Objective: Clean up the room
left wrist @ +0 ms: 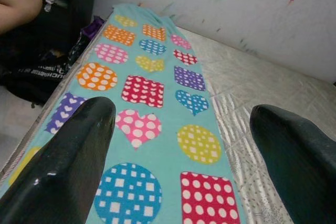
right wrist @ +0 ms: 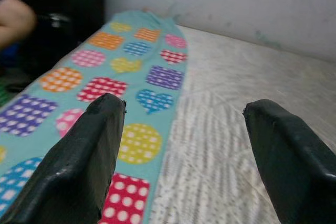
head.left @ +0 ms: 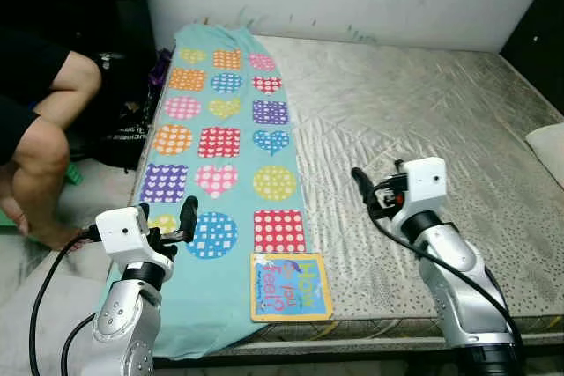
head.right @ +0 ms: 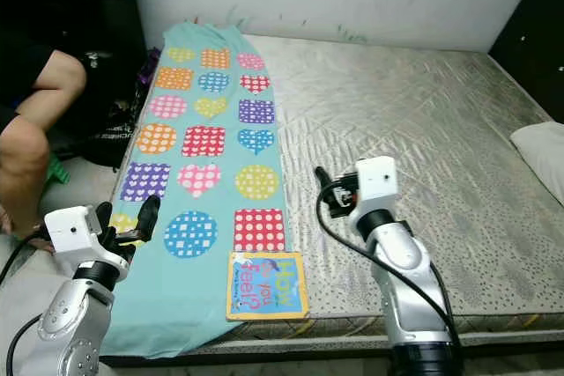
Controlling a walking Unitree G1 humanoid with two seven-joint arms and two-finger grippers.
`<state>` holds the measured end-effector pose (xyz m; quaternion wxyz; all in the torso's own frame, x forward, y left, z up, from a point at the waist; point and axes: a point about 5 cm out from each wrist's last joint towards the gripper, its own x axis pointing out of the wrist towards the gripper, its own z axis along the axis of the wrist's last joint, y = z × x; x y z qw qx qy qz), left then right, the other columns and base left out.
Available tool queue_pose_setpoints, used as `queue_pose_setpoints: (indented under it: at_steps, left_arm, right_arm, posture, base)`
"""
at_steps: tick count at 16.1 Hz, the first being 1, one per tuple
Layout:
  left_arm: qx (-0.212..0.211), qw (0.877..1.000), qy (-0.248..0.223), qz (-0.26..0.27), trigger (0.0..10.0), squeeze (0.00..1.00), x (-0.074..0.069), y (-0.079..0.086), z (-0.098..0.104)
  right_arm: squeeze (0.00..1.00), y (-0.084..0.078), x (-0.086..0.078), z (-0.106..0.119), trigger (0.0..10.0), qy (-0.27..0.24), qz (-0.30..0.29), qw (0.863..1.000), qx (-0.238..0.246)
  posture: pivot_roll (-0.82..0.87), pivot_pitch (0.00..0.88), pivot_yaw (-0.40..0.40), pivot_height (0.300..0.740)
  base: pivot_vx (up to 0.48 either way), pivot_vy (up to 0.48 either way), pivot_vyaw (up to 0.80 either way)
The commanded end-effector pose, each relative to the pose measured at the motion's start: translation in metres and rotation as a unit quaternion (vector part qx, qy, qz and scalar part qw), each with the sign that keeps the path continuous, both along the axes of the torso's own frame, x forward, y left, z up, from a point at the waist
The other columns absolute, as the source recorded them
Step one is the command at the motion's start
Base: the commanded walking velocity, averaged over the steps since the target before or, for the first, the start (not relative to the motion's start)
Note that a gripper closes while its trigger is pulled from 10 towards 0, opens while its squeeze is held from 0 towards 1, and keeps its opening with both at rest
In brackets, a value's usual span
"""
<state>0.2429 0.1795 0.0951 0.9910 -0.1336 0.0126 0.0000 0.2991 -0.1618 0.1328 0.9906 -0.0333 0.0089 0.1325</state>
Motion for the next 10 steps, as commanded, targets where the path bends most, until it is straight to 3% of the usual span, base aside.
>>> queue_pose_setpoints:
  at_steps: [1,5,10]
  left_arm:
    - [-0.001,1.000,-0.005,-0.011,10.0,0.00,0.0011,-0.0044,0.0043]
    - [0.001,1.000,-0.006,-0.009,10.0,0.00,0.0005,-0.0046,0.0047]
    - [0.004,1.000,-0.009,-0.005,10.0,0.00,0.0006,-0.0057,0.0071]
  right_arm:
    - [0.00,-0.0007,-0.0024,0.0004,10.0,0.003,0.004,1.000,-0.002]
    - [0.00,0.0011,-0.0026,-0.0001,10.0,0.006,0.014,1.000,-0.004]
    - [0.00,0.0035,-0.0020,0.0008,10.0,0.007,0.028,1.000,-0.002]
  posture:
    - [-0.11,0.064,-0.098,0.740]
    - [-0.11,0.064,-0.100,0.704]
    - [-0.12,0.084,-0.102,0.704]
  base:
    - [0.000,0.000,0.00]
    - [0.000,0.000,0.00]
    - [0.000,0.000,0.00]
